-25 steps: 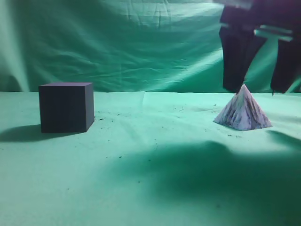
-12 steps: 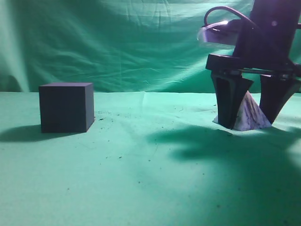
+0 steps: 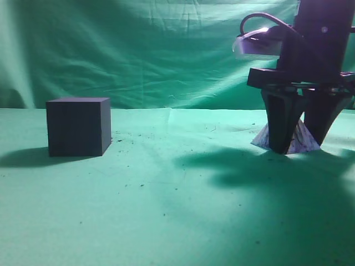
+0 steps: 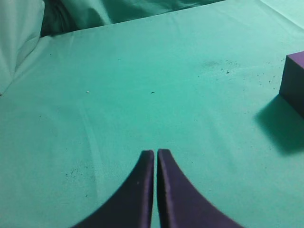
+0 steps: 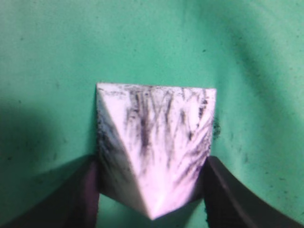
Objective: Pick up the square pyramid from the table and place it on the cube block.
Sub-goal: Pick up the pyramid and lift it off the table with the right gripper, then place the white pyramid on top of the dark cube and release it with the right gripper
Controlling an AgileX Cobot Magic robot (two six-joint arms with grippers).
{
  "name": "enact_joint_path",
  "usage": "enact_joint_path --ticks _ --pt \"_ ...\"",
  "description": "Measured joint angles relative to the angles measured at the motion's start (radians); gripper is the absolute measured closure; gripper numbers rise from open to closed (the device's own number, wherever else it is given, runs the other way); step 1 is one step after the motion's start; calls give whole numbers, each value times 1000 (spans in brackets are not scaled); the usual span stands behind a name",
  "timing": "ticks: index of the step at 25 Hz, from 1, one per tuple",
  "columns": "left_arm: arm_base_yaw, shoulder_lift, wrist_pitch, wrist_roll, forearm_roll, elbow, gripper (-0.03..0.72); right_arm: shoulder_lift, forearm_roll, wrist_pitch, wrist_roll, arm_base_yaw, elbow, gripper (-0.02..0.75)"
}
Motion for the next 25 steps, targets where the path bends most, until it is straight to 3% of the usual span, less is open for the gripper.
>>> enact_joint_path --ticks 6,13,21,25 --pt "0 0 0 0 0 0 688 26 -13 94 27 0 -78 331" --pt "0 0 0 0 0 0 688 11 -21 289 29 30 -335 331" --pt "0 0 0 0 0 0 688 30 -17 357 30 330 -634 331" --pt "0 0 0 0 0 0 688 115 -15 372 30 436 -728 331"
